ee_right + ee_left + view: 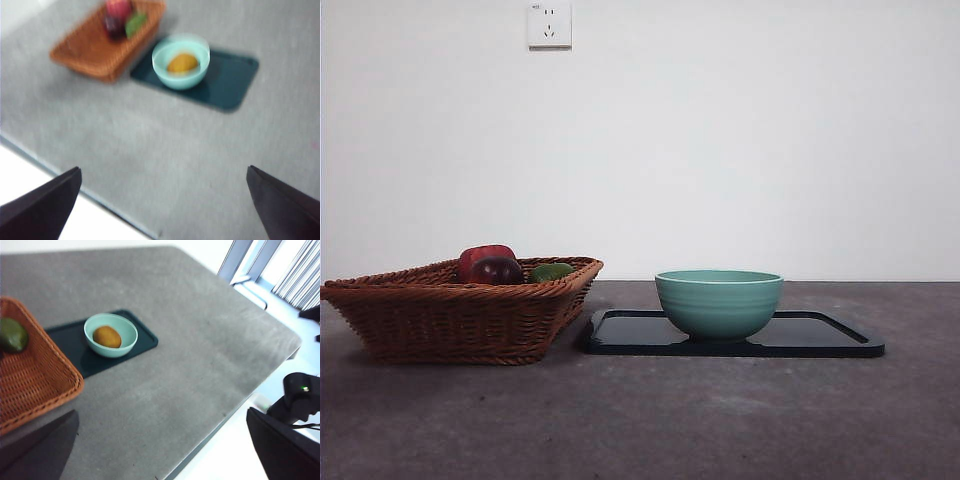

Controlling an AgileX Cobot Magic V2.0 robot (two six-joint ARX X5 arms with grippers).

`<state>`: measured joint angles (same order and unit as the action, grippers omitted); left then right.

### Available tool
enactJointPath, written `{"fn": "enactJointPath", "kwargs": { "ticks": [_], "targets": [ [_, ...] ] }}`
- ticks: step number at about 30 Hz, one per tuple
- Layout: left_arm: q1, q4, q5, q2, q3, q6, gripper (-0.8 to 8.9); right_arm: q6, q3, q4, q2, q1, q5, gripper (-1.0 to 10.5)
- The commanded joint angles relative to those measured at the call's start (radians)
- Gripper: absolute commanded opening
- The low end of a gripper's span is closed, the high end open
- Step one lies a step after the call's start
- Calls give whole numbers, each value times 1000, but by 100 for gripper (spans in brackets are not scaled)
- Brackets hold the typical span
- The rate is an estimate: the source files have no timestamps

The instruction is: Pick up the wifruite, put it on the bowl, pick up the plate, put it on desk

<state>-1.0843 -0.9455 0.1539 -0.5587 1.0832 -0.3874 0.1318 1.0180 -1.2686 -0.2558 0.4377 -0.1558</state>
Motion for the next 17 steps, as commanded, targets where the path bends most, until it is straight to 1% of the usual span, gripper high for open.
{"fn": "enactJointPath", "kwargs": {
  "ticks": [1,7,10,17],
  "targets": [
    [-11,29,-2,-72,8,-23,562,11,9,12,-1,5,-2,556],
    [-10,144,-11,-258,18,-26,562,11,9,12,-1,5,-2,556],
    [-8,188,-32,-368,44,-26,562,11,10,12,-1,5,-2,556],
    [26,165,-41,-665,216,-26,561,10,10,12,-1,5,-1,556]
  ]
}}
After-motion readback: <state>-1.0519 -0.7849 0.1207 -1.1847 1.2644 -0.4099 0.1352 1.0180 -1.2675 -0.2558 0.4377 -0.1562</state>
